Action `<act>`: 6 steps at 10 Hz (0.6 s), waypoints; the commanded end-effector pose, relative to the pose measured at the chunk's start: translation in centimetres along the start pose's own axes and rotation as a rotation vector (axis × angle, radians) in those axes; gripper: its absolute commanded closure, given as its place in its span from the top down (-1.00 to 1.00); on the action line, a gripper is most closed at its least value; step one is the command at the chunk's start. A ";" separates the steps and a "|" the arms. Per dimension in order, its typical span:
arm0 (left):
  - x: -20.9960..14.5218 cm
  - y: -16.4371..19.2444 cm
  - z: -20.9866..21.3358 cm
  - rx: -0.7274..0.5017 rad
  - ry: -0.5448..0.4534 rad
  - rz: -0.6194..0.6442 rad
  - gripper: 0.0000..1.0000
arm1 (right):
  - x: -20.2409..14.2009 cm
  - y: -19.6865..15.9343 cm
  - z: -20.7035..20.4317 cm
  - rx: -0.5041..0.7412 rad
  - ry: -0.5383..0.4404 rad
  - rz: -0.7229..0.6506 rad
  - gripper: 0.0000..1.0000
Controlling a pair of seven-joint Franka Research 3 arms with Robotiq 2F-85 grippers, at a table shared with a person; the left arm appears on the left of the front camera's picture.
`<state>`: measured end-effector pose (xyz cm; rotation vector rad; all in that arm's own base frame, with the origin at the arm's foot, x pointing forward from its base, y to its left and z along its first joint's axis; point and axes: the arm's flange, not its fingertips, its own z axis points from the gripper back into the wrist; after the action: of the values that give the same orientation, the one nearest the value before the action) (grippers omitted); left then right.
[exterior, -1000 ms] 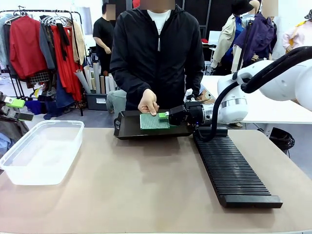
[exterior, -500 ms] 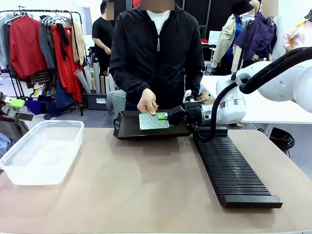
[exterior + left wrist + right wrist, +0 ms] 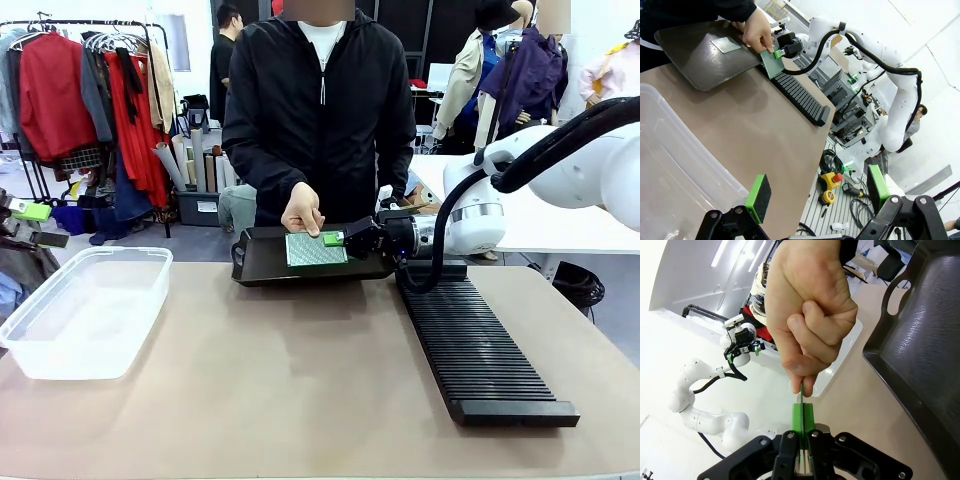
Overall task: Sort PCBs into racks and boxes based on the side picked up.
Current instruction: Pick up the Blank PCB handed by the Human, then if the short side of the Blank PCB is picked up, insert it into the PCB Rack ; if the long side is picked up, place it in the Organizing box.
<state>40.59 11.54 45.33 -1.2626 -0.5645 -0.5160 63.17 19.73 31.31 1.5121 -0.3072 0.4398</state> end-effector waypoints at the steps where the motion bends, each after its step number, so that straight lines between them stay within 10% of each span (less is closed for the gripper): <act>1: 0.1 -0.1 0.0 -0.002 -0.002 -0.003 1.00 | 0.0 0.1 -0.1 0.002 0.000 0.016 -1.00; 6: 0.1 -0.1 0.0 -0.002 -0.002 -0.003 1.00 | 0.0 0.1 -0.1 0.002 0.000 0.016 -1.00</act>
<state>40.59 11.54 45.33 -1.2626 -0.5645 -0.5160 63.17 19.74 31.31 1.5121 -0.3072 0.4401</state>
